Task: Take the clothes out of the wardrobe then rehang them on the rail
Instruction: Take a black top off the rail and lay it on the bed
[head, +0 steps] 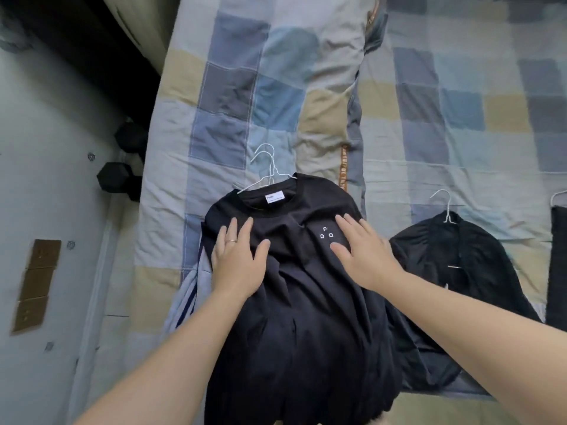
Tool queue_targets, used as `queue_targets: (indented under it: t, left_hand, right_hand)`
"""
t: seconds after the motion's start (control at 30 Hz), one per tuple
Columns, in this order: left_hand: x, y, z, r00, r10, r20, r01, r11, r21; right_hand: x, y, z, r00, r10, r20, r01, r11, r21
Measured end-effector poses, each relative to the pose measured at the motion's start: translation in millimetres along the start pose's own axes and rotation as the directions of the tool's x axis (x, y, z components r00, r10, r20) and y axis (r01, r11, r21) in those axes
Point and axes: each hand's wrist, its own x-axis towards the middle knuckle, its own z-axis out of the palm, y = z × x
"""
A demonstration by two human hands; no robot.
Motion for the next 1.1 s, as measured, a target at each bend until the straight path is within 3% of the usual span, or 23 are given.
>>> queue_targets:
  t: [0.3,0.6,0.8,1.1]
  left_hand:
    - [-115.9,60.9,-56.1,0.958,0.261,0.115,-0.283,0.926,0.250]
    - [-203.0,116.7,-67.0,0.865,0.467,0.182,-0.501,0.818,0.284]
    - [-254.7,165.0,-24.1,0.726,0.620,0.299,-0.688,0.671,0.278]
    - [-383.7,263.4,79.9,0.426,0.774,0.468,-0.904,0.375,0.203]
  right_hand:
    - [-146.5,-33.7,-41.6,0.984,0.112,-0.140,-0.097,0.989,0.112]
    - [-273.8,-5.1,-45.7,0.919,0.248,-0.306,-0.218,0.967,0.129]
    - [-357.6,46.5,-32.8,0.839,0.391,-0.379,-0.328,0.918,0.221]
    - [-513.8,161.6,11.0,0.605,0.660,-0.446,-0.473,0.748,0.465]
